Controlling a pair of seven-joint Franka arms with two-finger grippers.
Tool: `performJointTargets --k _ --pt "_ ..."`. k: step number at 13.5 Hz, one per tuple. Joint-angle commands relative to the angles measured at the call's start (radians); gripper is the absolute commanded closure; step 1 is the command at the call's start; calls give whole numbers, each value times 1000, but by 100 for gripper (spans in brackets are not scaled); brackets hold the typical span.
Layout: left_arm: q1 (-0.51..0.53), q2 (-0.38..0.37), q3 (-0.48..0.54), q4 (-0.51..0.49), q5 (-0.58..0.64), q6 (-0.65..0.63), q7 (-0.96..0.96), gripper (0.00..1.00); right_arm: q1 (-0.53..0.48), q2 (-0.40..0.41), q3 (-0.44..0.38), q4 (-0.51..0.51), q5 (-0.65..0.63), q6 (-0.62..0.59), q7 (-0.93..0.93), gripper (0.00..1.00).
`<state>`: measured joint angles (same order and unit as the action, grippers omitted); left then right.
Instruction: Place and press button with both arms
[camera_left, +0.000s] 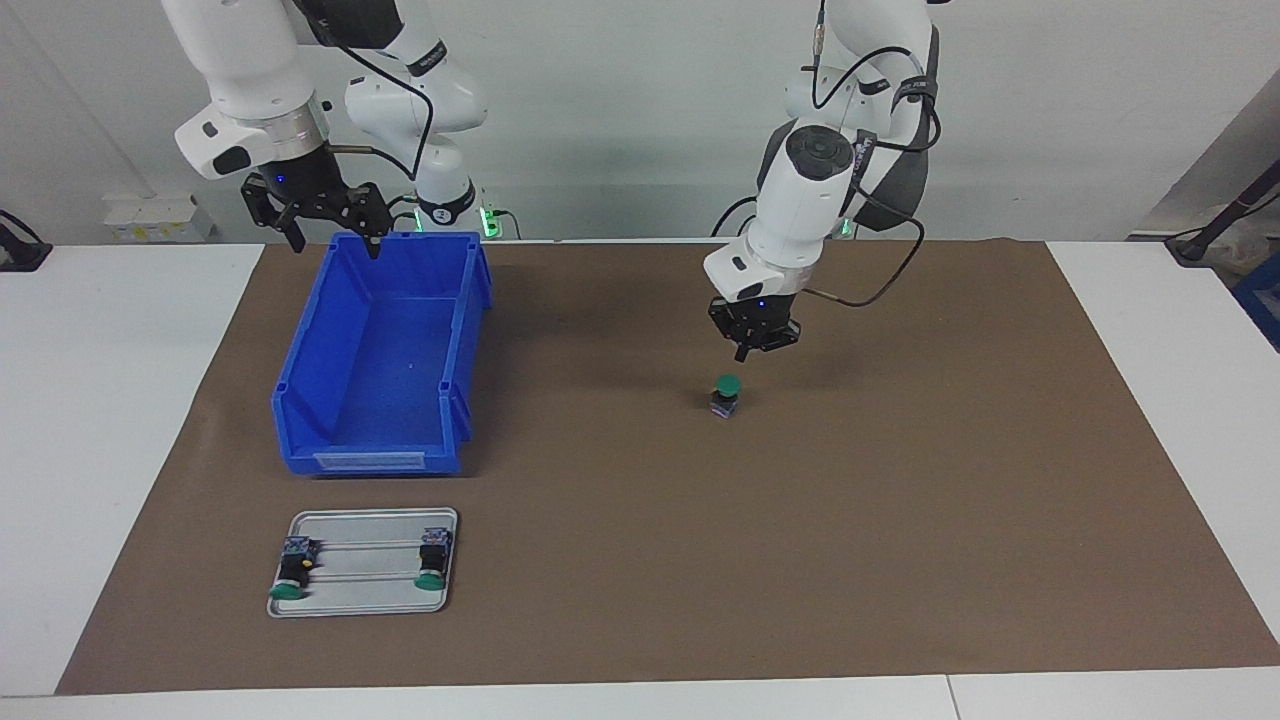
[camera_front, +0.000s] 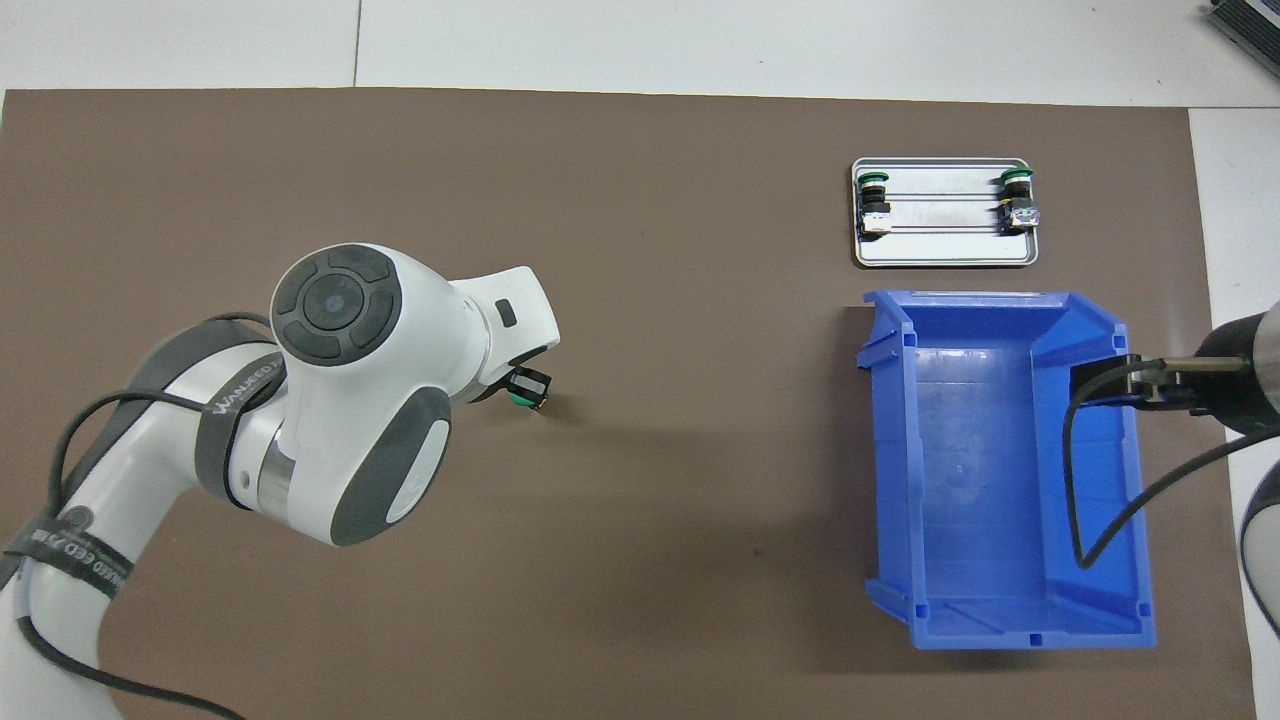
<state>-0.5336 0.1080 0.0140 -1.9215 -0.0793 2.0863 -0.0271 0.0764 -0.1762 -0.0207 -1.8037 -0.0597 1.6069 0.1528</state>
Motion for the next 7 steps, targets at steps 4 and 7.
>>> performJointTargets --k 4,7 --pt "-42 53 15 -54 29 107 -20 100 -6 -11 4 -3 1 2 -26 0" --pt "-43 90 15 -73 29 153 -20 100 -6 -11 4 -2 1 2 -26 0"
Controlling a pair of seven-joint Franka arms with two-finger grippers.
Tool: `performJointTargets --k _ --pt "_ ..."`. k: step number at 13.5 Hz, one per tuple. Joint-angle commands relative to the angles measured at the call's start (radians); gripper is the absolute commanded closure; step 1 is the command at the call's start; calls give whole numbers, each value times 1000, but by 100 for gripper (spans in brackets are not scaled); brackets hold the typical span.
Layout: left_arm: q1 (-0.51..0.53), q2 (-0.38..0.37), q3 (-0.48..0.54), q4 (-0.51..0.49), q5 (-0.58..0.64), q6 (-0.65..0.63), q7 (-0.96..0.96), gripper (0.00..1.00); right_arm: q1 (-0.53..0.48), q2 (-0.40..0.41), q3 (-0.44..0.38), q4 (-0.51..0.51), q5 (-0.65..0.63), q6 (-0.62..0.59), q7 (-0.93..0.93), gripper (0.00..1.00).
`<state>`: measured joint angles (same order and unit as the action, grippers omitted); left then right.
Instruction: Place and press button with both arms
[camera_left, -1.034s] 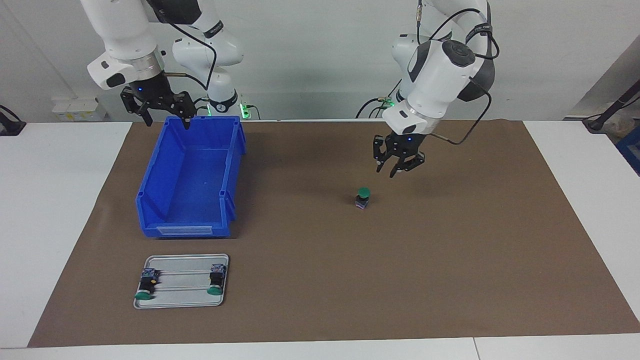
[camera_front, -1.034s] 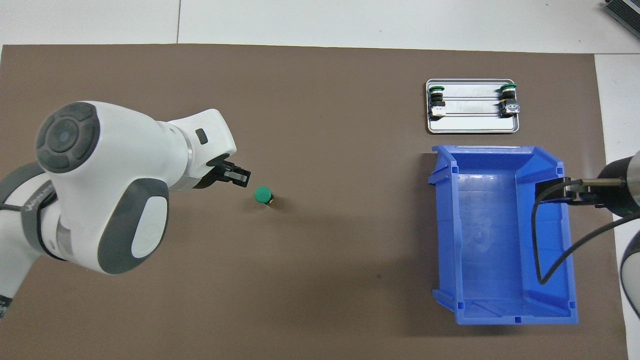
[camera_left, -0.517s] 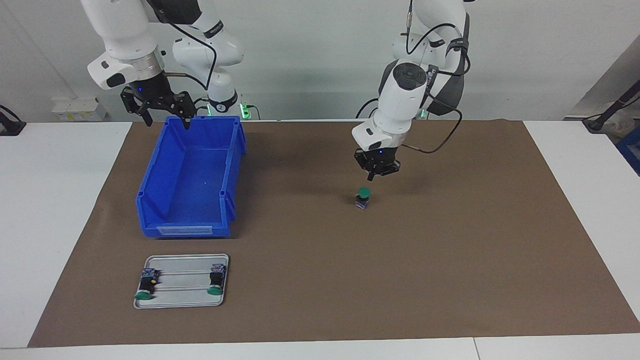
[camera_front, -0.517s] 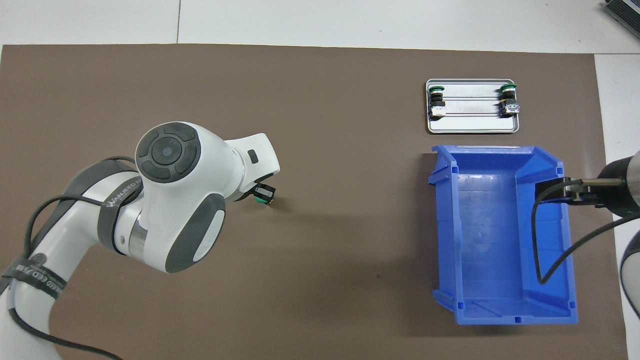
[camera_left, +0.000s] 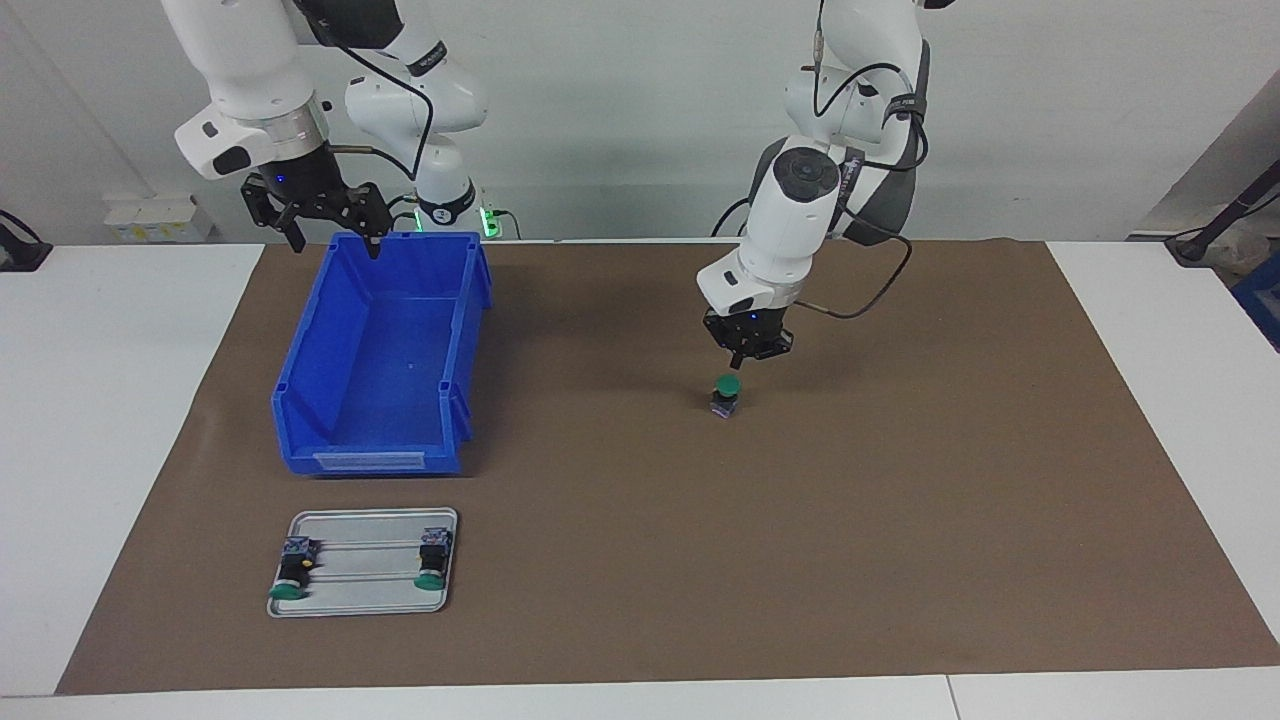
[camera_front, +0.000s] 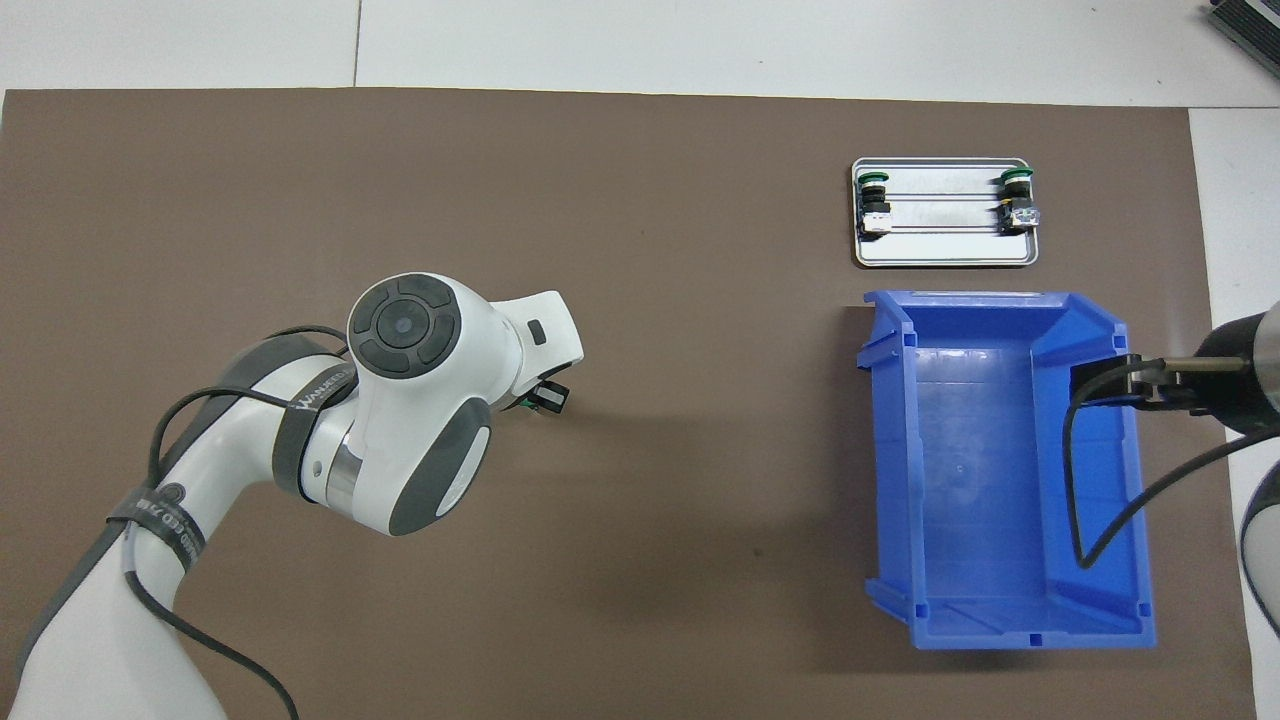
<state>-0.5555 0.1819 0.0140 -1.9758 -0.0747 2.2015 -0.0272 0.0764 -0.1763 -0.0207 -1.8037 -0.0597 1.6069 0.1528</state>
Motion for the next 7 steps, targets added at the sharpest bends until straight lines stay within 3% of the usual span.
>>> performJointTargets --k 1,7 --pt "-23 28 15 -20 24 40 -20 100 -6 -11 4 -2 1 2 -26 0" --pt "-23 15 20 8 24 -5 -20 100 -6 -11 4 -3 1 2 -26 0"
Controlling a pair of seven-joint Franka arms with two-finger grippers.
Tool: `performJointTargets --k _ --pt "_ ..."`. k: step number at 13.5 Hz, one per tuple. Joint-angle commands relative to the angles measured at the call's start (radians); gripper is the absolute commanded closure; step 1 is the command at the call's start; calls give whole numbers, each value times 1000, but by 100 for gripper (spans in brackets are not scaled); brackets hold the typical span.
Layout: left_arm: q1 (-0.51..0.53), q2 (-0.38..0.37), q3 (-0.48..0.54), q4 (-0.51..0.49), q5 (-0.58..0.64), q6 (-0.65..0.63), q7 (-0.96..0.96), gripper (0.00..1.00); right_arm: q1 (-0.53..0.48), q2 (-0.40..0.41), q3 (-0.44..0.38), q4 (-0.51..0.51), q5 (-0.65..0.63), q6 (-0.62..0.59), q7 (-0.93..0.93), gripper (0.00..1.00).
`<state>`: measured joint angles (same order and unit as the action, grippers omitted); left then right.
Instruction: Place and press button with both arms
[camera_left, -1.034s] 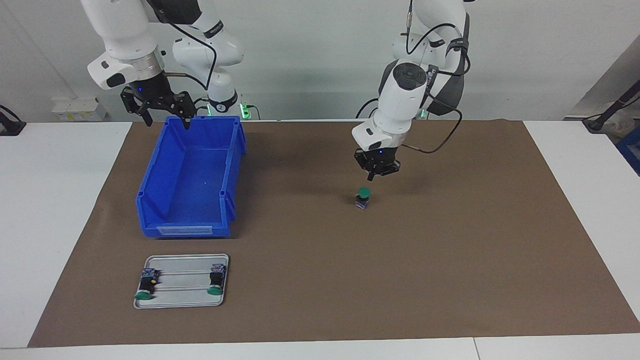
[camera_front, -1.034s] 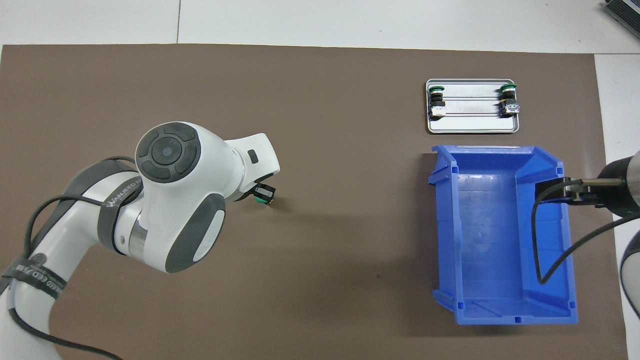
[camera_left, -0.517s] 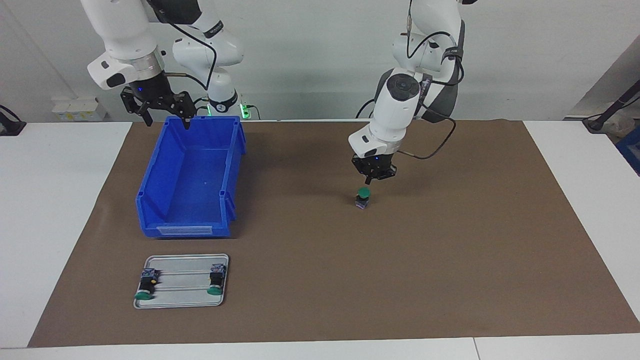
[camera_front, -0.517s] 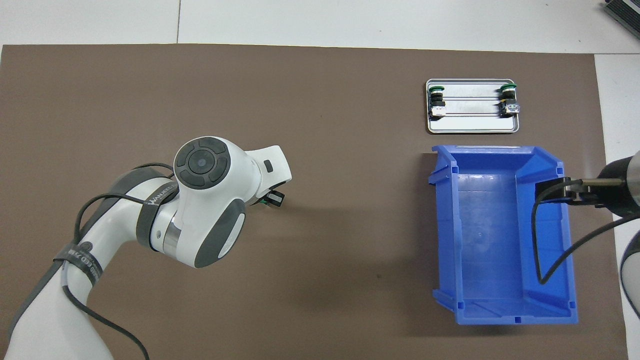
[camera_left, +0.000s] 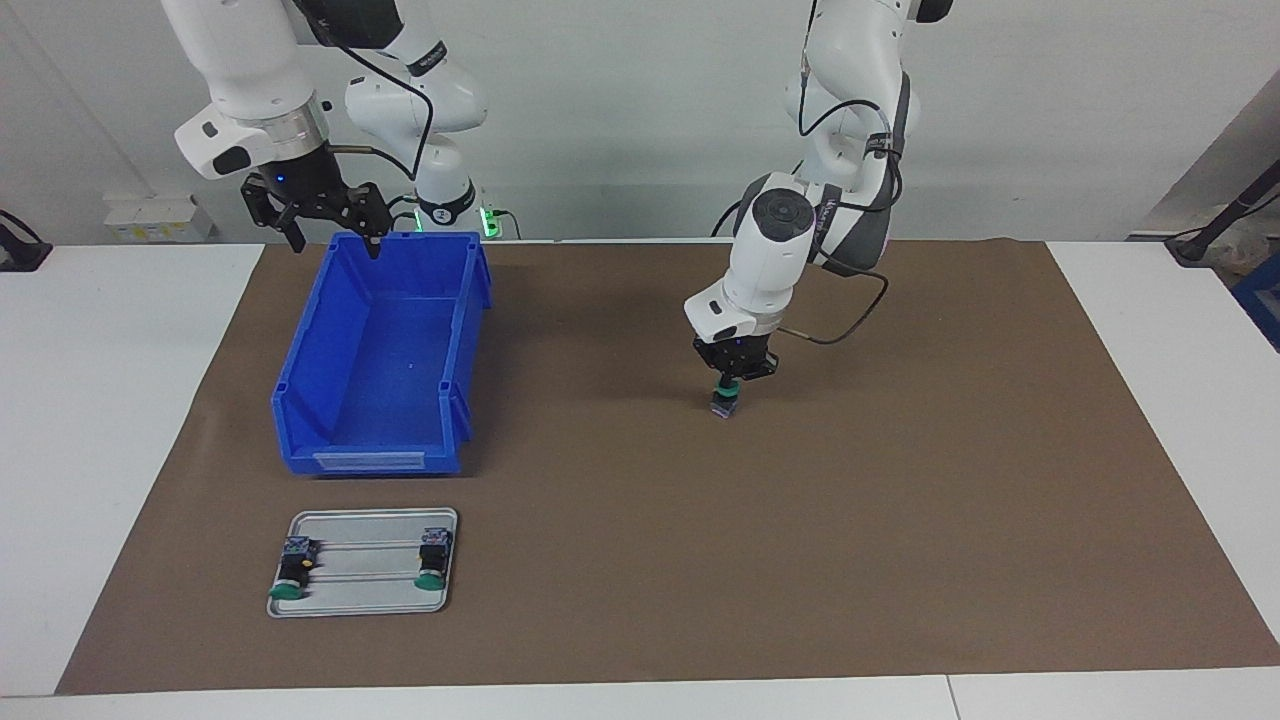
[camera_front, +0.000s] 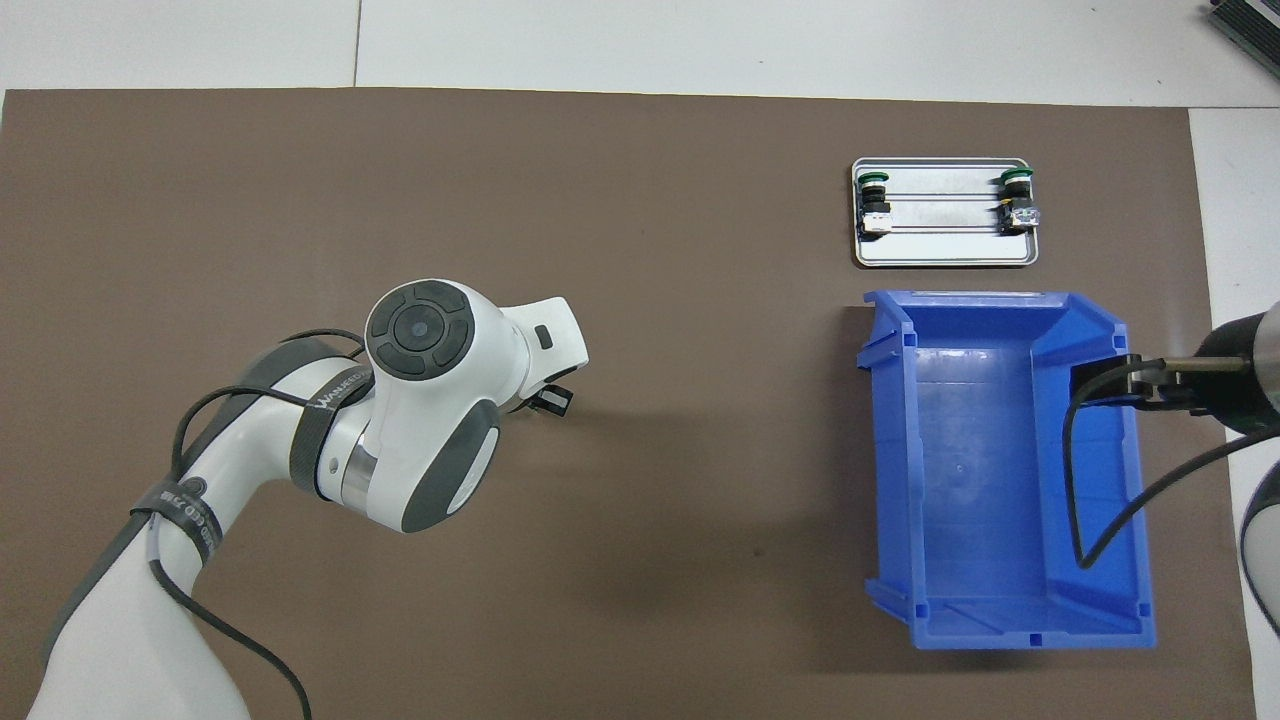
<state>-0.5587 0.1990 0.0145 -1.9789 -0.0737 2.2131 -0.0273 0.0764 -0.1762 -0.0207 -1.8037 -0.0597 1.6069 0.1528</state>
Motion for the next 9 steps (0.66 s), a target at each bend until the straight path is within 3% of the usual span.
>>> performJointTargets --k 1,3,4,5,6,9 --pt "-18 -9 24 28 23 -30 -20 100 -6 -11 4 -3 1 2 -26 0" --pt "-6 -39 28 49 23 -59 -19 100 -6 -11 4 -3 1 2 -26 0" --pt "2 -64 33 46 23 -67 -20 84 -6 -11 4 -3 1 2 -26 0" --pt "14 -81 33 40 23 -88 -19 23 -6 -11 4 -2 1 2 -26 0" --pt "34 -90 33 40 23 -108 -13 1 -6 -11 4 -2 1 2 -26 0" --pt "124 -124 32 42 23 -226 -8 0 -6 -11 4 -2 1 2 -26 0"
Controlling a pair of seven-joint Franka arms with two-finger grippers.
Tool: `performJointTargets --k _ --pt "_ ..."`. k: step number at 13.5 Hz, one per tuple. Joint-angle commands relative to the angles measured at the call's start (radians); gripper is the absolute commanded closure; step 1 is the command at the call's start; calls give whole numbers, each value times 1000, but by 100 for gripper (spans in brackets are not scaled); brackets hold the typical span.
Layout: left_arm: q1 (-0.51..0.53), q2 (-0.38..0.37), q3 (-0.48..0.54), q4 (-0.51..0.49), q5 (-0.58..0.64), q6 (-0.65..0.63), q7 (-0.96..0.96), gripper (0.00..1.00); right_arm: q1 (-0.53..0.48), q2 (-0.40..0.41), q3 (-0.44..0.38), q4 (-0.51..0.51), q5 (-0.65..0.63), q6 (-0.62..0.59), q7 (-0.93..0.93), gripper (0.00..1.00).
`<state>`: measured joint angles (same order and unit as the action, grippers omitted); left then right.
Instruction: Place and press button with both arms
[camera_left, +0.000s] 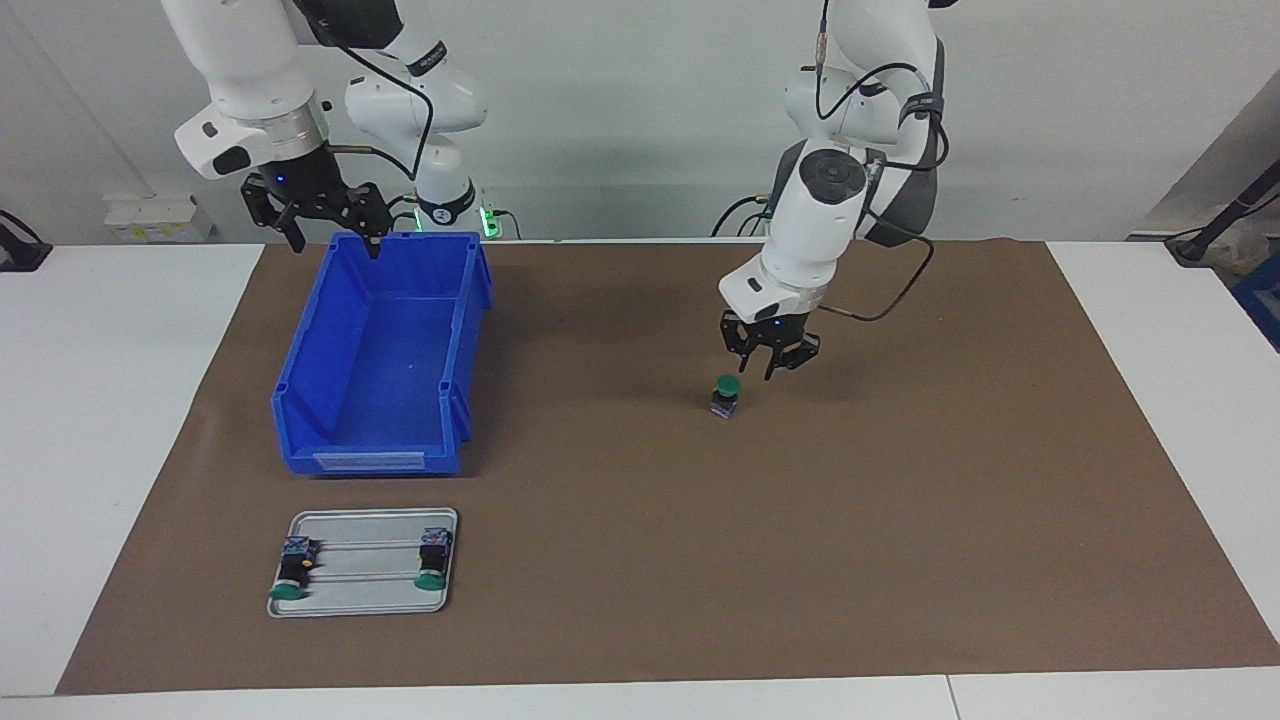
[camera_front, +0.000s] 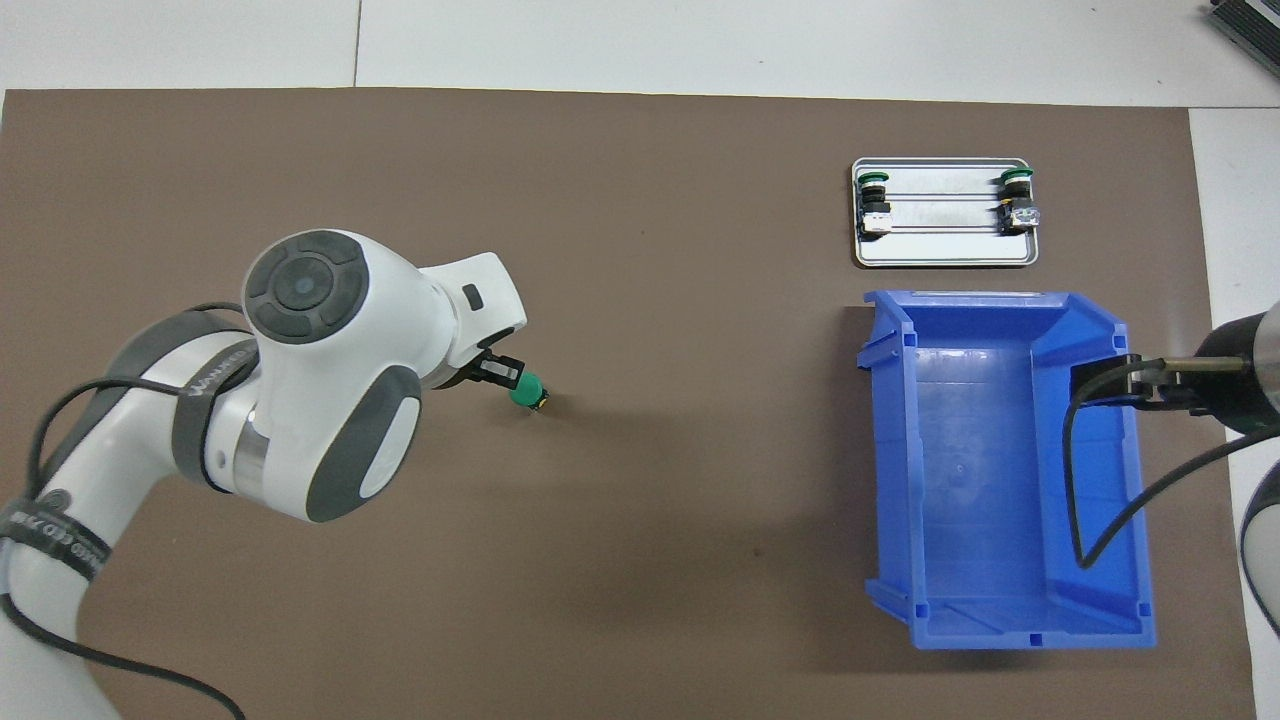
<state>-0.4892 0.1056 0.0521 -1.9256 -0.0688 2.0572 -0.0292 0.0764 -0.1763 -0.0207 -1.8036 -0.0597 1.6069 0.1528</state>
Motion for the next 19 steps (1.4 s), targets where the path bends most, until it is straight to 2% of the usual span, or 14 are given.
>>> performJointTargets --k 1,4,7,11,14,16,18,19 --pt "82 -35 -6 -6 18 -83 -5 0 -6 -11 4 -2 1 2 -26 0" --pt "176 -40 -6 10 18 -84 -3 0 -6 -11 4 -2 1 2 -26 0" --pt "250 -49 -5 45 18 -95 96 0 -18 -11 1 -2 1 -4 -32 0" --pt "336 -63 -5 184 18 -236 155 0 -17 -14 -19 12 3 1 -32 0" --pt "388 -46 -5 351 23 -397 195 0 9 -3 -4 15 23 65 40 3" --pt "394 -40 -3 439 30 -483 218 0 69 53 -1 56 124 112 176 5" --pt "397 -37 -3 479 76 -549 222 0 179 163 -1 172 130 134 322 10" --pt "396 -44 -3 485 76 -558 222 0 212 193 -1 214 130 151 373 10"
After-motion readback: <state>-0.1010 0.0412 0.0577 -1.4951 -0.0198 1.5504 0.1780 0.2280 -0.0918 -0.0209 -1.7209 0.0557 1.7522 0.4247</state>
